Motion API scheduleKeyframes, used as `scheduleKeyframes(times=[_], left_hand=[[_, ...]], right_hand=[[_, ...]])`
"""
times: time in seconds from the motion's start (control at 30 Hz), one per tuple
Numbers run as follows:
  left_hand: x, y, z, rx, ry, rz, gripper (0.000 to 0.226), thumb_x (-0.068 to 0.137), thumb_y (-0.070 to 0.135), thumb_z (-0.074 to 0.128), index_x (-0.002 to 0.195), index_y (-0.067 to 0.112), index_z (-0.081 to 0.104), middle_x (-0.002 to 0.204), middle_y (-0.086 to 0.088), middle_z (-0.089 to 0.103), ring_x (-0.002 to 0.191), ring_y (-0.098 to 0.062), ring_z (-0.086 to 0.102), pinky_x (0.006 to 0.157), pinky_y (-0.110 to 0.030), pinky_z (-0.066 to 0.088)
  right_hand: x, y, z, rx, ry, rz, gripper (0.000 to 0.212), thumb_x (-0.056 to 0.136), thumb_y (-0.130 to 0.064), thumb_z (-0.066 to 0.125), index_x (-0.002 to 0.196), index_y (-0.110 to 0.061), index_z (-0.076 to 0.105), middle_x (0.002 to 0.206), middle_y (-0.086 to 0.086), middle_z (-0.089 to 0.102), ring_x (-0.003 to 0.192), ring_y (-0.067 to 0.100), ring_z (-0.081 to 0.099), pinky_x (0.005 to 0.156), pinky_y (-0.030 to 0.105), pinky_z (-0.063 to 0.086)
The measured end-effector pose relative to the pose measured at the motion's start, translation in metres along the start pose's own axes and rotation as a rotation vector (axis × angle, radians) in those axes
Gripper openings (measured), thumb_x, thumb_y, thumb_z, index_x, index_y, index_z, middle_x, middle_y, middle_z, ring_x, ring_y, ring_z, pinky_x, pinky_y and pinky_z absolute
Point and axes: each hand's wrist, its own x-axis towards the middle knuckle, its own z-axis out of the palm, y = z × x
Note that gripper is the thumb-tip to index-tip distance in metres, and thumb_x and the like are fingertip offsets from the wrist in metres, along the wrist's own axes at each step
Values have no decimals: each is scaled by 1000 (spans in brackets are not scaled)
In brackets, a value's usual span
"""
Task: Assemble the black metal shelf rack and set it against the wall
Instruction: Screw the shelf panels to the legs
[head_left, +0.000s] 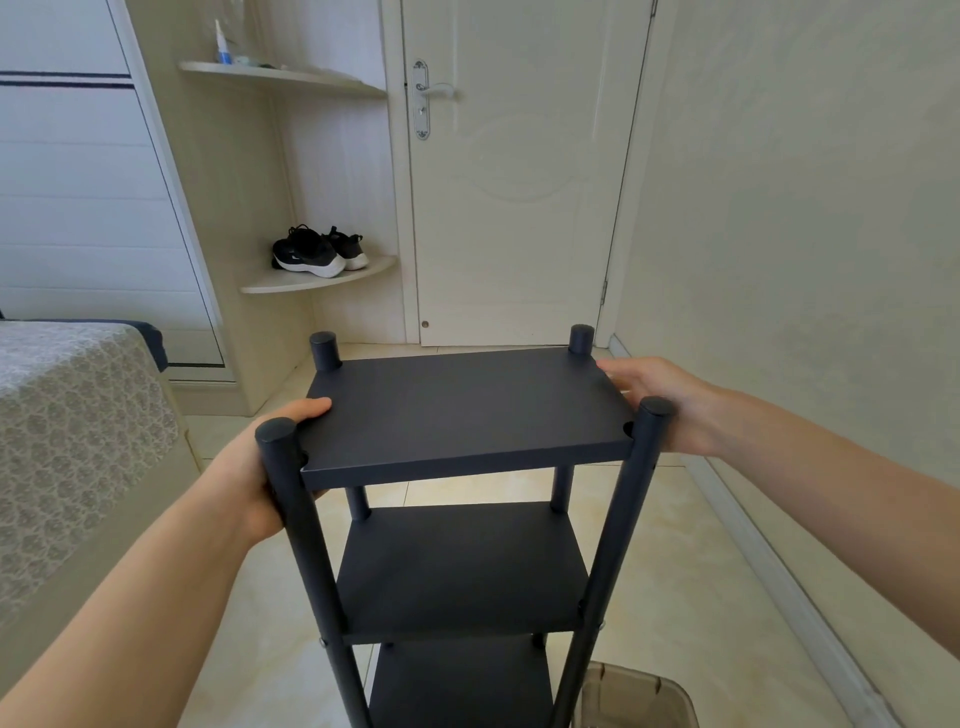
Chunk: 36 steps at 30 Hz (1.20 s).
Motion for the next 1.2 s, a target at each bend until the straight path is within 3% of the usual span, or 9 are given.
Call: scheduleKeyframes(times=[0.2,0.27,0.43,0.53,0.6,0.77,0.9,1.03,1.2], left_hand=[[3,3,1,11,-18,-18,26,80,31,77,98,13,68,66,-2,73,49,-15,68,45,-26,56],[3,4,1,31,-30,-27,30,78,32,78,99,13,68,67,-3,73,49,-16,68,44,-27,55],[5,7,0,26,-23,-20,32,74,31,79,98,14,67,66,-2,73,50,-15,68,45,-26,56],[8,5,0,33,0,-19,26,80,30,78,98,14,67,64,-1,72,48,-15,67,47,-24,55],[9,4,1,39,10,-19,26,80,31,77,98,14,67,62,0,71,47,-15,67,48,-23,54],[9,3,0,27,1,-18,25,80,30,77,99,16,67,61,1,69,48,-13,66,51,-26,54],[9,2,-1,21,-8,-16,25,81,30,77,99,16,68,64,1,71,49,-13,68,49,-25,56],[9,0,-2,11,-13,-15,26,80,30,78,98,15,68,65,0,72,50,-13,68,45,-25,55],[11,-1,0,-2,4,-5,23,83,29,76,96,13,66,64,-1,72,48,-14,68,46,-26,56]], right_hand=[[19,-23,4,-115,93,81,80,87,-76,41,106,0,60,86,13,76,78,28,75,57,34,58],[26,-30,8,-192,115,98,85,84,-82,35,99,-1,58,89,14,74,82,28,73,61,34,55],[43,-25,7,-238,185,-80,38,93,-47,60,103,-11,64,102,9,73,80,21,74,64,33,60],[54,-10,4,-112,152,-69,33,94,-36,60,115,-12,66,112,8,72,101,27,71,91,46,56],[59,-7,4,-91,132,-58,34,94,-35,57,117,-12,65,113,9,71,107,29,68,98,49,50],[63,-8,6,-128,178,-35,28,91,-33,56,104,-10,65,76,4,76,81,26,72,85,45,55],[63,-10,7,-172,178,-34,33,86,-35,57,105,-10,65,81,6,76,79,26,74,89,49,54],[62,-10,11,-177,219,-38,26,94,-32,52,102,-10,63,68,3,74,59,20,73,58,31,56],[57,-12,16,-165,231,-29,24,97,-32,50,98,-11,62,73,4,73,63,21,70,59,29,49]])
